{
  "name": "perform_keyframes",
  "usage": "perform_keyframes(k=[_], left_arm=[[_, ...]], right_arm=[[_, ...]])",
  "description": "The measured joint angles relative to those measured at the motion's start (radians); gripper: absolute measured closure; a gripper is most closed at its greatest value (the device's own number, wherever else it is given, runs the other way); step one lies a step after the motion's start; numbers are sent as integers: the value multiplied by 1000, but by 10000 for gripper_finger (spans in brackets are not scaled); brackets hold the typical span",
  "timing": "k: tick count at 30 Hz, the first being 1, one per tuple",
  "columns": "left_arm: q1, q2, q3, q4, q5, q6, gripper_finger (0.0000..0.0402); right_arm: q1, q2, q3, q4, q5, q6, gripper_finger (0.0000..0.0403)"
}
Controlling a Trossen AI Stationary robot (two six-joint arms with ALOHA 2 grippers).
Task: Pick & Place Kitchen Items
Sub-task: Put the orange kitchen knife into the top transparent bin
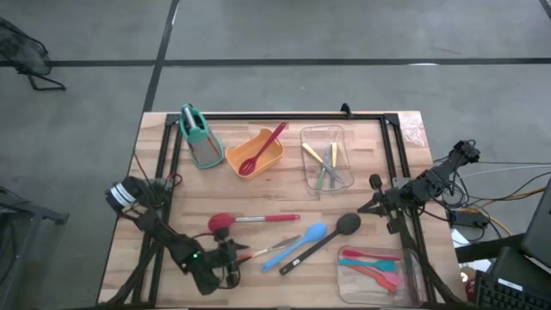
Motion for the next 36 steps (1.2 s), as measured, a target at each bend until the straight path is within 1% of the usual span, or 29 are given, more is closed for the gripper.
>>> perform_keyframes(k=[2, 4, 6, 9, 14, 18, 24, 27, 29, 31, 36], left_arm=[[-15, 24, -6, -1, -17, -43, 239], [-33, 49, -6, 21, -55, -64, 239], [-50, 80, -5, 73, -94, -51, 239], [-68, 118, 5, 142, -117, -3, 239], [-89, 151, 20, 149, -195, -8, 239], [-103, 164, 40, 147, -308, -72, 239], [-108, 168, 69, 151, -285, -49, 239], [-106, 175, 68, 154, -248, -75, 239], [-104, 194, 67, 154, -240, -101, 239], [-102, 225, 78, 160, -256, -125, 239], [-97, 300, 114, 156, -291, -116, 239]], right_arm=[[0, 0, 0, 0, 0, 0, 394], [0, 0, 0, 0, 0, 0, 394], [0, 0, 0, 0, 0, 0, 394], [0, 0, 0, 0, 0, 0, 394], [0, 0, 0, 0, 0, 0, 394], [0, 0, 0, 0, 0, 0, 394], [0, 0, 0, 0, 0, 0, 394], [0, 0, 0, 0, 0, 0, 394], [0, 0, 0, 0, 0, 0, 394], [0, 0, 0, 0, 0, 0, 394], [0, 0, 0, 0, 0, 0, 394]])
